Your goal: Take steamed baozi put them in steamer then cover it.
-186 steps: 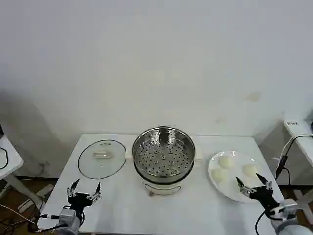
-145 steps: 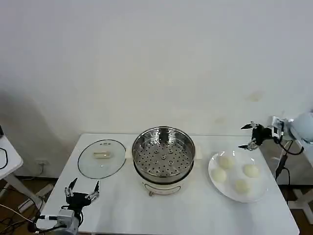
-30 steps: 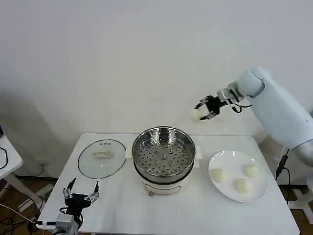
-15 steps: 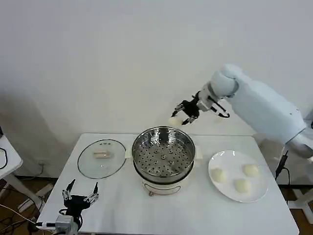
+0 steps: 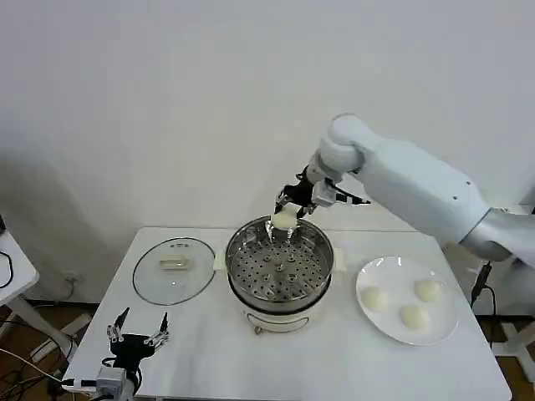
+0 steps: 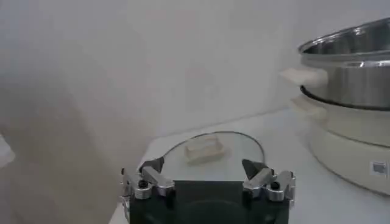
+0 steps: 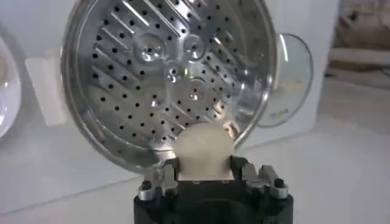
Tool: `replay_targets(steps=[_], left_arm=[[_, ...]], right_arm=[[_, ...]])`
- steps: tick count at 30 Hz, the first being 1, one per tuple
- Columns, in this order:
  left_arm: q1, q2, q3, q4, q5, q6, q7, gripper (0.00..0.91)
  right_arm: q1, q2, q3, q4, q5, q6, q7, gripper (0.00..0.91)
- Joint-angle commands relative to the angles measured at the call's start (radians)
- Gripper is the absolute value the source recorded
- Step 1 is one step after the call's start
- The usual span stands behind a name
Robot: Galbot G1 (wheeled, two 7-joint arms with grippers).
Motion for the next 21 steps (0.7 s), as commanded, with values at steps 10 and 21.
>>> replay_targets(steps=[10, 21], left_arm=[[0.007, -0.002, -0.006, 0.0, -0.008, 0.001, 0.002, 0.907], [0.006, -0.003, -0.006, 0.014, -0.009, -0.001, -0.003, 0.907]], right_arm=[[-0.085, 0.116, 0.017, -0.142, -0.159, 0.048, 0.02, 0.564], [-0.11, 0.15, 0.018, -0.183, -0.172, 0.051, 0.033, 0.574]])
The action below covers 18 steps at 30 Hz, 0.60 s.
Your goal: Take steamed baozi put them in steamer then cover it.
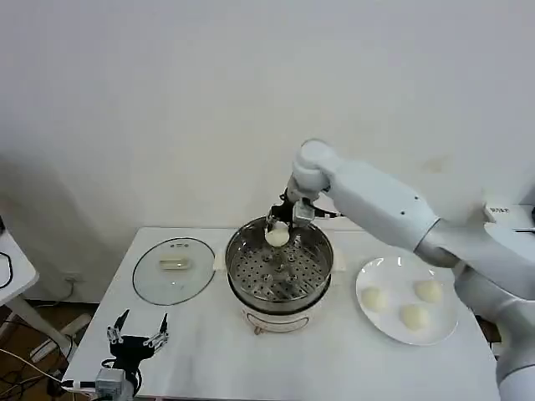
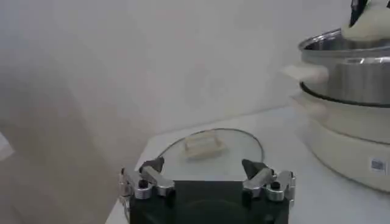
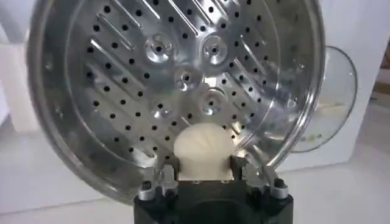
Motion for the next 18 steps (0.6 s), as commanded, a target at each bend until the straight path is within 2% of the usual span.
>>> replay_targets(steps=[1, 6, 8, 11, 18], left_arm=[[0.001, 0.0, -0.002, 0.008, -0.001, -0.002, -0.003, 0.907], [-0.004, 0.0, -0.002, 0.011, -0.001, 0.0, -0.006, 0.907], [-0.005, 0.0, -0.002, 0.012, -0.001, 0.0, -0.005, 0.907], [-0.009, 0.0, -0.003, 0.016, -0.001, -0.001, -0.007, 0.907], [-0.01, -0.001, -0.004, 0.022, -0.004, -0.001, -0.007, 0.907]], right_arm=[[-0.019, 0.035, 0.003, -0.067, -0.024, 0.008, 0.019, 0.574], [-0.026, 0.049, 0.0, -0.108, -0.022, 0.007, 0.036, 0.584], [-0.028, 0.05, -0.003, -0.111, -0.02, 0.009, 0.049, 0.615], [-0.03, 0.049, -0.003, -0.105, -0.028, 0.007, 0.054, 0.907], [-0.026, 0.037, -0.004, -0.099, -0.015, -0.017, 0.055, 0.907]])
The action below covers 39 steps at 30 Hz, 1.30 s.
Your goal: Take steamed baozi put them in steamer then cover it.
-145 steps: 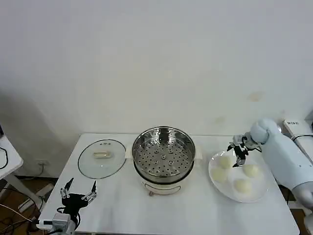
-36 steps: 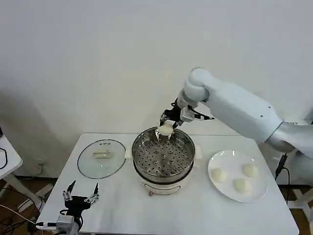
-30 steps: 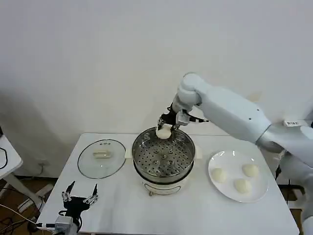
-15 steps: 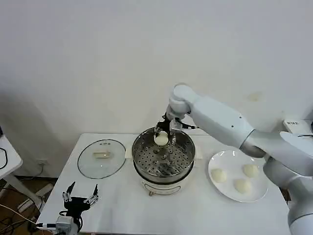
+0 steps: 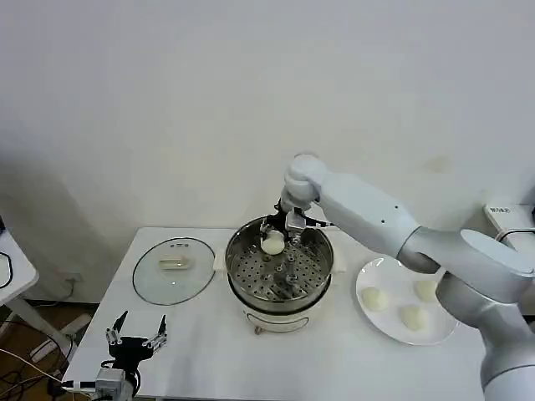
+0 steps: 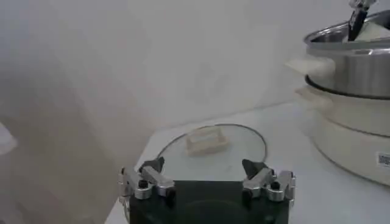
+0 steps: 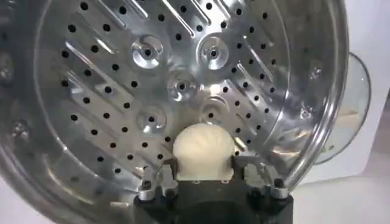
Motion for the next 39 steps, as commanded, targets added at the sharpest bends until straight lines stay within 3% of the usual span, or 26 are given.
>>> replay_targets(steps=[1, 6, 18, 27, 30, 39], left_arm=[[-0.002, 0.001, 0.001, 0.008, -0.002, -0.001, -0.001, 0.907], [-0.009, 0.0, 0.003, 0.014, -0.002, -0.001, -0.001, 0.907], [-0.003, -0.006, 0.002, -0.016, 0.007, 0.005, 0.004, 0.907], [0.024, -0.025, -0.006, -0.098, -0.009, 0.01, 0.009, 0.907], [0.023, -0.025, 0.0, -0.105, -0.01, 0.01, 0.011, 0.907], [0.035, -0.018, 0.003, -0.105, -0.011, 0.007, 0.007, 0.907]], right_arm=[[-0.001, 0.003, 0.003, -0.014, 0.0, -0.02, 0.012, 0.907], [0.017, -0.027, -0.004, 0.042, 0.047, -0.056, -0.003, 0.907], [0.117, -0.242, -0.023, 0.355, 0.281, -0.195, -0.041, 0.907], [0.153, -0.427, 0.042, 0.423, 0.466, -0.425, -0.072, 0.907], [0.162, -0.507, 0.047, 0.426, 0.579, -0.567, -0.072, 0.907], [0.125, -0.735, 0.099, 0.475, 0.749, -0.724, -0.103, 0.907]])
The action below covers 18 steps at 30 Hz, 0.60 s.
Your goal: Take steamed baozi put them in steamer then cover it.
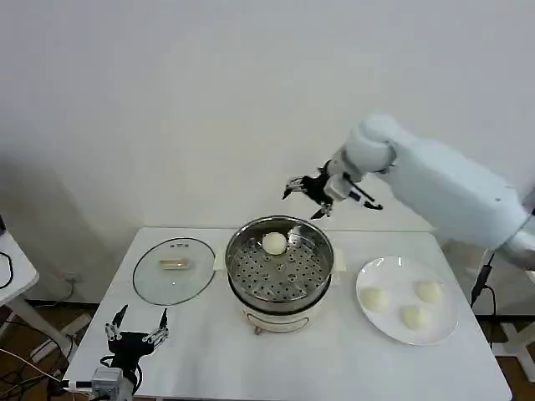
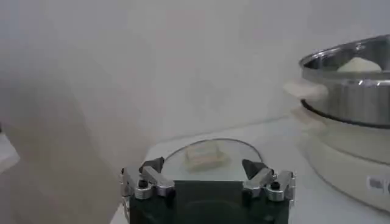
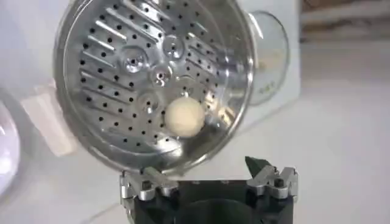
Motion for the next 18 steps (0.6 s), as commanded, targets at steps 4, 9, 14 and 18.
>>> replay_targets(steps=[4, 9, 14, 18], left_arm=[[0.012, 0.002, -0.002, -0.025, -0.003, -0.003, -0.002, 0.907], [-0.002, 0.004, -0.003, -0.018, -0.008, -0.001, -0.001, 0.907], [-0.008, 0.01, 0.006, -0.005, -0.009, -0.002, 0.0, 0.907], [-0.015, 0.01, 0.004, 0.001, -0.01, -0.001, 0.0, 0.907]], right_arm=[[-0.033, -0.326, 0.062, 0.061, 0.217, -0.345, -0.058, 0.907], [-0.055, -0.378, 0.073, 0.039, 0.205, -0.497, -0.095, 0.907], [-0.079, -0.383, 0.054, 0.008, 0.234, -0.576, -0.095, 0.907], [-0.116, -0.367, 0.034, 0.013, 0.249, -0.614, -0.091, 0.907]])
